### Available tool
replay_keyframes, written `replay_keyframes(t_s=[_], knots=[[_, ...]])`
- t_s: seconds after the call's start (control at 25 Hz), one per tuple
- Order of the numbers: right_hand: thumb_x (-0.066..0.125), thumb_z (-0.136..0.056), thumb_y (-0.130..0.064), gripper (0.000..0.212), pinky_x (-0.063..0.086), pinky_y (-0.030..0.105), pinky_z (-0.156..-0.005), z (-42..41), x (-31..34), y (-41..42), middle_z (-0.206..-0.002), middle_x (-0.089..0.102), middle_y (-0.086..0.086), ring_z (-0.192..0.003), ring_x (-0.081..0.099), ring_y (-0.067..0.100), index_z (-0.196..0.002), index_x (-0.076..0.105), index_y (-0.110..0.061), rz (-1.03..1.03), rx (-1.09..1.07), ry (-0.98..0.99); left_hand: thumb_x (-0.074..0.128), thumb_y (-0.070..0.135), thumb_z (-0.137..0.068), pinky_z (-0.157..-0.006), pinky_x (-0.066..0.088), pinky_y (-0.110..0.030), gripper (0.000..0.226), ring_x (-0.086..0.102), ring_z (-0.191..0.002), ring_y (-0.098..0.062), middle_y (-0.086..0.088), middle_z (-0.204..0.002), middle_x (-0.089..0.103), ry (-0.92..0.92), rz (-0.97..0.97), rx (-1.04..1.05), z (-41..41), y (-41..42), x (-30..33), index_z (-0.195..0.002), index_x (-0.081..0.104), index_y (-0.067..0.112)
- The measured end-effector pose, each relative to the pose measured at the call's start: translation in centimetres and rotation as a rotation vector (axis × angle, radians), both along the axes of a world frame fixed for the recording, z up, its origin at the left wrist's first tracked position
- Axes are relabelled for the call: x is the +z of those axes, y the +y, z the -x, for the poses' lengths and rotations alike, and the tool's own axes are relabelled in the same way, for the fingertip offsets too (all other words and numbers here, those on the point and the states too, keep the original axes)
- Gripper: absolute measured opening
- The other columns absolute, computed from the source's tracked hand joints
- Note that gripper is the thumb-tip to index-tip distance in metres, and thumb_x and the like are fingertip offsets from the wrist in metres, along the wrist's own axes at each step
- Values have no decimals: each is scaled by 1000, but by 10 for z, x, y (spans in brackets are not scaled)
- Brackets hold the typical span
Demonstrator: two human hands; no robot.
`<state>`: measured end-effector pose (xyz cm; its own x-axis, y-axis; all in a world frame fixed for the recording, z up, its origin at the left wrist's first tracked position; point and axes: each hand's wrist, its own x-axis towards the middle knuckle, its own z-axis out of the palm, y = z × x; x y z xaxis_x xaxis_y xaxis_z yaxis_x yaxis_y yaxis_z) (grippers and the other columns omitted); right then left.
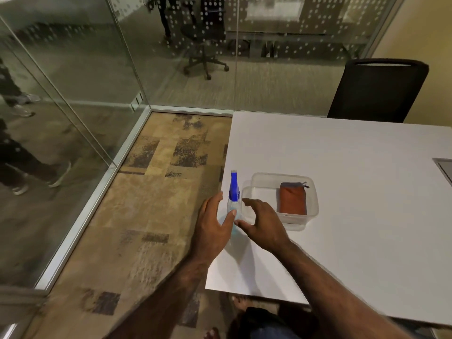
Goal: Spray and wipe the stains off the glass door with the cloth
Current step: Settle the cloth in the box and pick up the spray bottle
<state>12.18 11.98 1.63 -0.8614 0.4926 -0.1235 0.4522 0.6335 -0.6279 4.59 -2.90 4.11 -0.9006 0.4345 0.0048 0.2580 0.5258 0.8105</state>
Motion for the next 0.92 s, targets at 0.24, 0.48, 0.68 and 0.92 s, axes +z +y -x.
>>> replay_keyframes(t_s=[0.24, 0.48, 0.68, 0.92], knots=[[74, -98, -54, 72, 46, 42, -120, 21, -9, 5, -160, 61, 2, -144, 56, 24, -158, 54, -20, 81, -1, -13, 73, 36, -98, -108, 34, -21, 67, 55, -144, -22, -2, -156, 56, -60, 115, -71, 17, 35, 8, -156, 46, 17], [75, -99, -50, 61, 44, 32, -114, 30, -16, 12, -152, 67, -2, -136, 62, 19, -152, 61, -23, 134, 19, 35, 76, 25, -98, -105, 35, -18, 58, 60, -137, -19, -3, -148, 62, -68, 113, -48, 28, 49, 11, -150, 54, 12], [76, -98, -51, 58, 45, 33, -112, 32, 4, 29, -148, 70, -4, -134, 62, 19, -149, 64, -26, 150, 53, 73, 81, 22, -93, -108, 53, -30, 51, 62, -117, -9, -4, -133, 70, -12, 43, -63, 34, 56, 23, -140, 63, 10], [77, -94, -52, 47, 54, 35, -109, 29, 52, 64, -135, 74, -15, -122, 66, 7, -137, 70, -34, 169, 11, 222, 86, 19, -88, -103, 58, -32, 44, 67, -108, -13, 1, -119, 73, 95, -54, -150, 47, 84, 74, -128, 71, 13]])
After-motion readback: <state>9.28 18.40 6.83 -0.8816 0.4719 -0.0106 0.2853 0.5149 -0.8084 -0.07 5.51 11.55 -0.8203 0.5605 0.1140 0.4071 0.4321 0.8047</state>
